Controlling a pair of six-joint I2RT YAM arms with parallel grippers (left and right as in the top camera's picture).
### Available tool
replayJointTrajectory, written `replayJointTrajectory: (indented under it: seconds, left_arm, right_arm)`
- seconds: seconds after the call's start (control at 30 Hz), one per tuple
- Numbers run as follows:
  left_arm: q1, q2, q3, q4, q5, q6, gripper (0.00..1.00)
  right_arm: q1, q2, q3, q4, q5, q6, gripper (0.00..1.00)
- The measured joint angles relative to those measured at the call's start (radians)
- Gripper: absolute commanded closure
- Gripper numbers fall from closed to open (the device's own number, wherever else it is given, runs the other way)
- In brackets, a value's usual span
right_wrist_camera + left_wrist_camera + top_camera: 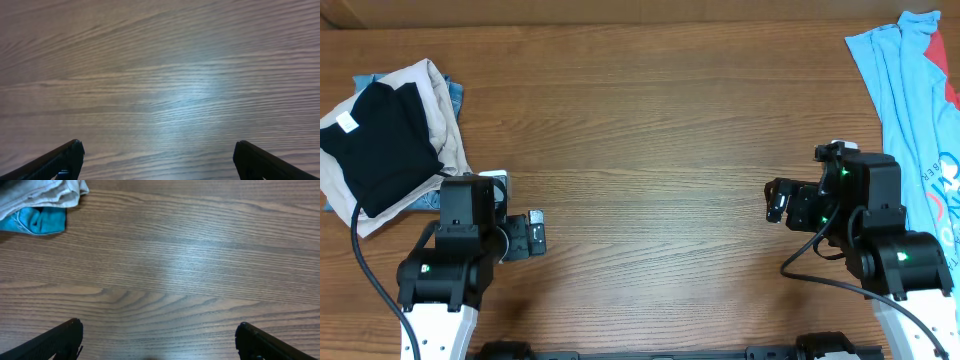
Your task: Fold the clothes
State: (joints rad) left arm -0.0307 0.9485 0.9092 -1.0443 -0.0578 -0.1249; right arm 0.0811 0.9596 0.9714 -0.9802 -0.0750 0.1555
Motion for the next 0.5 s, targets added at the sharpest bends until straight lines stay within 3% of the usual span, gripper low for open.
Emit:
replayJointTrajectory:
  seconds: [0.23, 0.5]
  left_arm:
    - [0.0, 0.044, 0.0, 0.0, 0.0, 0.0, 0.0]
    - [0.0, 0.101, 0.0, -0.002, 0.0, 0.0, 0.0]
  right_arm:
    - [0.0, -0.19, -0.129, 0.168, 0.053, -0.04, 0.0]
    - [0.0, -0.623, -0.529, 0.423, 0.057, -0.068, 0.0]
